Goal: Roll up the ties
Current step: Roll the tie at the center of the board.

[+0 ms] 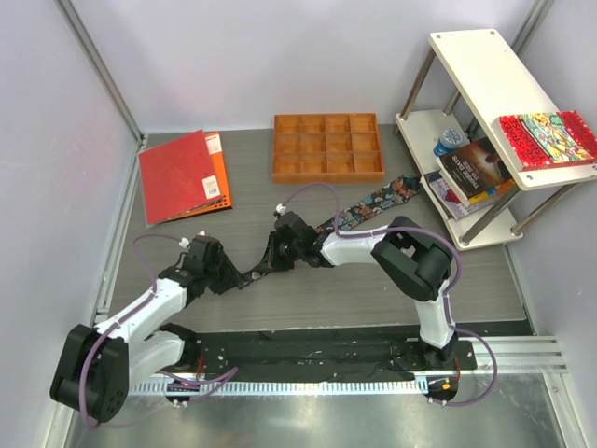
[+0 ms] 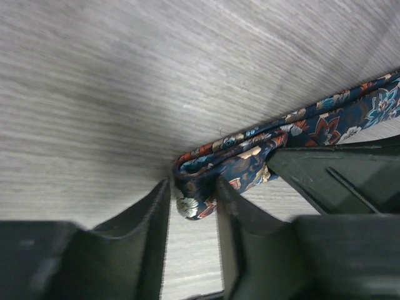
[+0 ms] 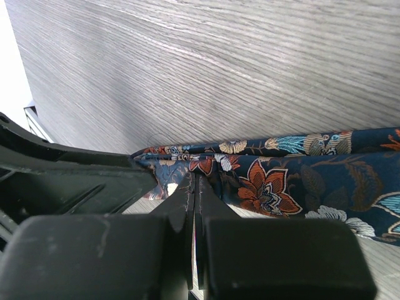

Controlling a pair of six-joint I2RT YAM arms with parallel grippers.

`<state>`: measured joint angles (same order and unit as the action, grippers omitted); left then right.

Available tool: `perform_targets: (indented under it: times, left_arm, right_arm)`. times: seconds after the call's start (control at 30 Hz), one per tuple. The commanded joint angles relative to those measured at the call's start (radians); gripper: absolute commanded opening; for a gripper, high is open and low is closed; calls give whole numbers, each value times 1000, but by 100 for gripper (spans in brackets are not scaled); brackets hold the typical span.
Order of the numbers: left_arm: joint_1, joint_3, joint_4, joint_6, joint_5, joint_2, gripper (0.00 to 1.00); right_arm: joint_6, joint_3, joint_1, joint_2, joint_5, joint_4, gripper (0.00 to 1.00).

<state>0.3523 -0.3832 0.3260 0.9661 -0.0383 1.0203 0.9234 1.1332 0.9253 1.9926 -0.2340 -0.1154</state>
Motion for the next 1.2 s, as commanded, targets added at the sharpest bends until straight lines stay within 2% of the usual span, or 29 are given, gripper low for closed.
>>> perform_targets:
  times: [0.0,0.17,0.23,0.5,0.8,1.0,1.17]
  left_arm:
    - [4,24,-57,0,11,26,30]
    - [2,20,-64,-4,-8,32,1]
    - [4,-11,-27,3,-8,-12,0]
    - [4,-178,289,-10,5,-158,0]
    - [4,-287,481,-23,32,-238,0]
    - [4,-324,533,-32,75,-192,0]
    - [4,-358,573,-46,104,-131,0]
  right_arm:
    - [-1,2,-2,32,18,11,1]
    - [0,7,-2,37,16,19,1]
    - [2,14,-3,34,19,31,1]
    - [31,57,50,3,38,63,1]
    - [91,180,175,26,71,77,1]
    - [88,172,179,5,97,108,1]
    - [57,94,175,-74,122,216,1]
